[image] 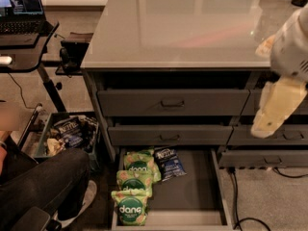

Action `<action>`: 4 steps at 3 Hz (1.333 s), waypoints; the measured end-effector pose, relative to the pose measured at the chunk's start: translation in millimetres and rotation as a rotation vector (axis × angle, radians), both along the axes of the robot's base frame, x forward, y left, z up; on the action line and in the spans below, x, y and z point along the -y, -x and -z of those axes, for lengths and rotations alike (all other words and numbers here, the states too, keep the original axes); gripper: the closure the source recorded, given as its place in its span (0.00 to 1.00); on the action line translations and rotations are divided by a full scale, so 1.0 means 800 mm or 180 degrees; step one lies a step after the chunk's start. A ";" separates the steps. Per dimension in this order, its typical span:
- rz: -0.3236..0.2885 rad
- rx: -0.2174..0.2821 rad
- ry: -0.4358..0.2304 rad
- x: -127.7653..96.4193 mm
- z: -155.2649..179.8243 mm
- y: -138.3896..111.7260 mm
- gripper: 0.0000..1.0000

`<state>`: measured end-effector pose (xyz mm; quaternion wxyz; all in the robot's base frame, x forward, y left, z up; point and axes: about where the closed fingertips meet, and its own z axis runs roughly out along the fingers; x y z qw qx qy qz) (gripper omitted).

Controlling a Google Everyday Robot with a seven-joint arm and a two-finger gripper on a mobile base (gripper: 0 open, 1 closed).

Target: Pick blue chip bag from bottom drawer and place on counter

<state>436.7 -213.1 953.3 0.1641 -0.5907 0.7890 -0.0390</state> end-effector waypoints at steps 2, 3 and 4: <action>0.0240 -0.0048 -0.0194 -0.015 0.158 0.009 0.00; 0.0291 0.0000 -0.0300 -0.021 0.224 0.001 0.00; 0.0299 0.0105 -0.0323 -0.023 0.223 -0.008 0.00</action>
Offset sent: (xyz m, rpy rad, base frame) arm -0.0026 0.0188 -0.2146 0.1020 0.0150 -0.1077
